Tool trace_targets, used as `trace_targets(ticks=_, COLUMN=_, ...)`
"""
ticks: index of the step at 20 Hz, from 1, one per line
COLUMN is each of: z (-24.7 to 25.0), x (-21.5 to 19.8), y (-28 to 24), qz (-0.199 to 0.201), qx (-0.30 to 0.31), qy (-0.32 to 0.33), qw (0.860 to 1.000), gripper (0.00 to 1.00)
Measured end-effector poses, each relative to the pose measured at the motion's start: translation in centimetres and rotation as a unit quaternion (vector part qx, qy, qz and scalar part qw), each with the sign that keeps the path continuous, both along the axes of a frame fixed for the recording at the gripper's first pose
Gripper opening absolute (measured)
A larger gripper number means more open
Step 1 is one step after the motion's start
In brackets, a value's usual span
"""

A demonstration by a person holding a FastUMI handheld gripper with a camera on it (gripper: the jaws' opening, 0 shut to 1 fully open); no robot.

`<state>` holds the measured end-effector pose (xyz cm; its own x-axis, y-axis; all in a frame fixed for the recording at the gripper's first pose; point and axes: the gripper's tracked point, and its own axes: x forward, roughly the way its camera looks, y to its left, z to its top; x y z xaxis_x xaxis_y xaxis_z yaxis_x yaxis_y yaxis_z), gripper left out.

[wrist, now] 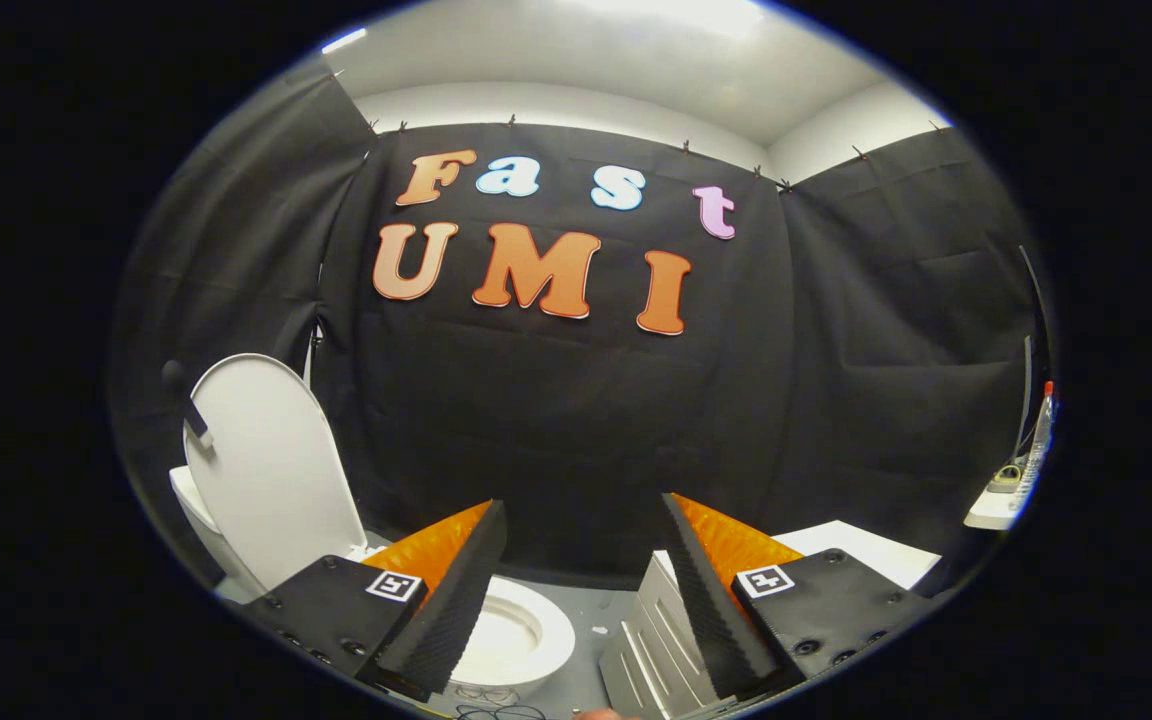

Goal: Open the toilet lid.

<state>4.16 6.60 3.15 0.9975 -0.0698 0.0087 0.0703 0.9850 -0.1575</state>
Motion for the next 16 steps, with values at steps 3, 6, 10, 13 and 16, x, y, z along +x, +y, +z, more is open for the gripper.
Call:
trace_targets(ticks=3, z=-1.8, x=0.1, y=-1.9, qz=0.0, qx=-0.013, qy=0.003, qw=1.0, gripper=0.99)
trace_targets(ticks=6, z=-3.2, x=-0.4, y=-3.3, qz=-0.002, qx=-0.008, qy=0.009, qw=1.0, gripper=0.99)
trace_targets(ticks=10, z=-4.4, x=-1.6, y=-5.8, qz=-0.031, qx=0.027, qy=0.015, qw=0.999, gripper=0.99)
trace_targets(ticks=13, z=-4.5, x=-1.9, y=-6.4, qz=-0.045, qx=0.037, qy=0.012, qw=0.998, gripper=0.98)
trace_targets(ticks=16, z=-4.7, x=-1.8, y=-5.9, qz=-0.045, qx=0.039, qy=0.014, qw=0.998, gripper=0.99)
